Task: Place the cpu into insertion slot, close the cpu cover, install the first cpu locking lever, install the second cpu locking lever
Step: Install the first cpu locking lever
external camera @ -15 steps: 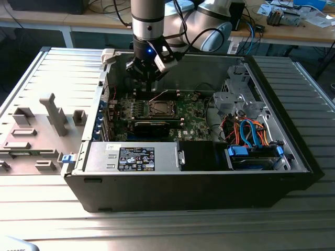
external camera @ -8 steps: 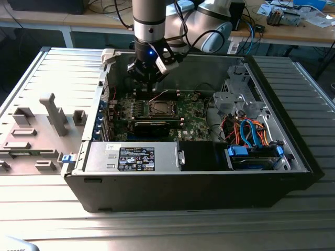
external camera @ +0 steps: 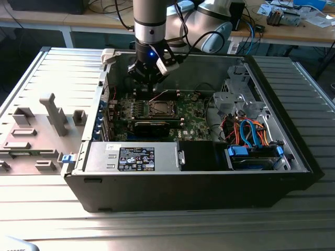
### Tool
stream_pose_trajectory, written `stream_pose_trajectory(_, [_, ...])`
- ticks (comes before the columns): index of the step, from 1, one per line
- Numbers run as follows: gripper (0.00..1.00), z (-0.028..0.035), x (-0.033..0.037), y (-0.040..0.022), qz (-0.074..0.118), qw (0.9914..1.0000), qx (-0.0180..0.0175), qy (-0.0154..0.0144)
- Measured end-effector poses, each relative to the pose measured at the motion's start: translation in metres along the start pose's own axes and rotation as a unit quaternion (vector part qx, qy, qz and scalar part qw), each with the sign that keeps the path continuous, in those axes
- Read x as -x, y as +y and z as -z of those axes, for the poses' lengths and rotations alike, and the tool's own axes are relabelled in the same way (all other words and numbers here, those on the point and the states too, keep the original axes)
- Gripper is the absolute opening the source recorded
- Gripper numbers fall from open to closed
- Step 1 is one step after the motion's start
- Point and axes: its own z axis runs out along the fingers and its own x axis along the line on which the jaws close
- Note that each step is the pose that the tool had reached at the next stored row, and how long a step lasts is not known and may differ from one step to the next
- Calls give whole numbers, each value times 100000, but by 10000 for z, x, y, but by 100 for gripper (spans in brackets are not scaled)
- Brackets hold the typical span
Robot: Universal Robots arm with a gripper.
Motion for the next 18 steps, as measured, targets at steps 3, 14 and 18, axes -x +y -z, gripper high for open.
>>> stream_pose_trajectory(3, [11,-2,3,0,13,100000,4,1])
stream_pose_trajectory(14, [11,-38,21,-3,68,100000,4,0])
stream_pose_trajectory(18, [11,-47,22,-3,-1327,99991,-3,-46])
